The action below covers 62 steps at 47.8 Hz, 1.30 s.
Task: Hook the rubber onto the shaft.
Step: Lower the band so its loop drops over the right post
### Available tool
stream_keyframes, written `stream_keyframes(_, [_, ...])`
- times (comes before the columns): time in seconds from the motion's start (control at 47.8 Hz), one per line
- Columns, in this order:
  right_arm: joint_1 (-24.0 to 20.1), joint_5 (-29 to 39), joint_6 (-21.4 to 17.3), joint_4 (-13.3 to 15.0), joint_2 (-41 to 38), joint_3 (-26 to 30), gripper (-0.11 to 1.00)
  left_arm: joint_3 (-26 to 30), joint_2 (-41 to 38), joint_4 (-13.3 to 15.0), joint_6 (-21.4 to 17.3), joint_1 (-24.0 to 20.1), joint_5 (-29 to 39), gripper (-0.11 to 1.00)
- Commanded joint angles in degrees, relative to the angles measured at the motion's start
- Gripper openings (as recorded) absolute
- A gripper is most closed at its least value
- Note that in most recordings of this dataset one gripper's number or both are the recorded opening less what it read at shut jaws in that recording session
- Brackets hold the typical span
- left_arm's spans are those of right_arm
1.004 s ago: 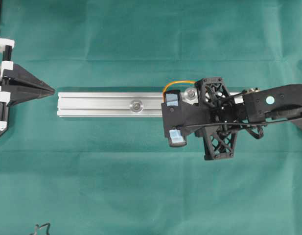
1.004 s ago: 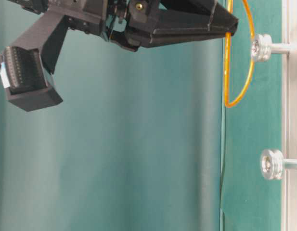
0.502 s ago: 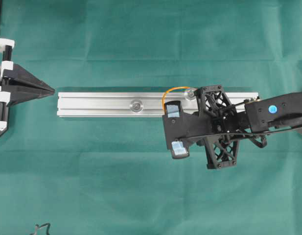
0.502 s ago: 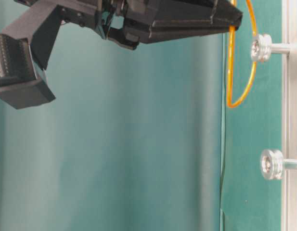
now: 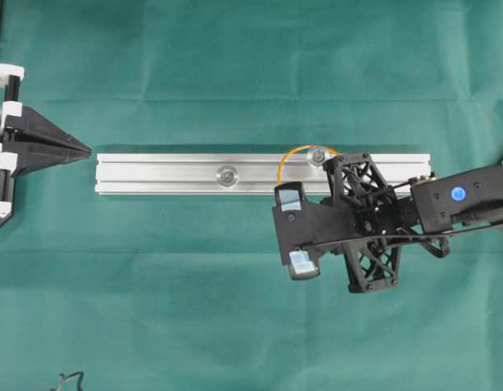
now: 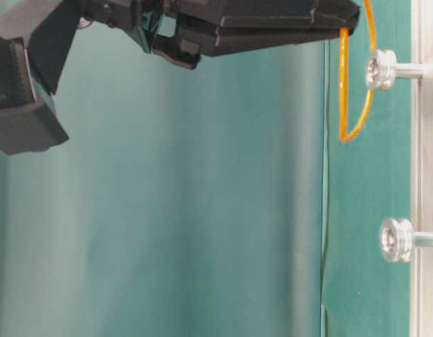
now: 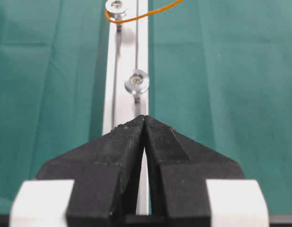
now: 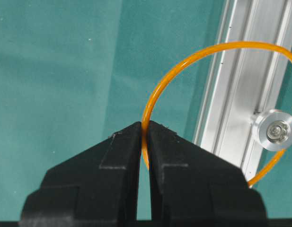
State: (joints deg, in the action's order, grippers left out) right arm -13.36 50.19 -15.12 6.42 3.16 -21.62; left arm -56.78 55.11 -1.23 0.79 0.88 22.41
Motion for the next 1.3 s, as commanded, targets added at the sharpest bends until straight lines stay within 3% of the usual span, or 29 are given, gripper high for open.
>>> stream_keyframes(0.0, [-0.6, -0.3, -0.1, -0.2, 0.5, 1.6, 0.07, 1.8, -0.4, -0.2, 0.1, 0.1, -0.2, 0.00])
stream_keyframes(0.753, [-1.5, -0.3, -0.4, -0.4, -0.2, 2.4, 0.07, 1.8, -0.4, -0.2, 0.1, 0.1, -0.2, 0.00])
stream_keyframes(1.004, [-1.4, -0.3, -7.7, -0.1, -0.9, 3.0, 0.07, 1.8, -0.4, -0.2, 0.1, 0.2, -0.2, 0.00])
stream_keyframes(1.276, [-1.5, 0.0, -12.4, -0.2, -2.1, 4.5, 0.07, 1.8, -0.4, -0.2, 0.1, 0.2, -0.2, 0.00])
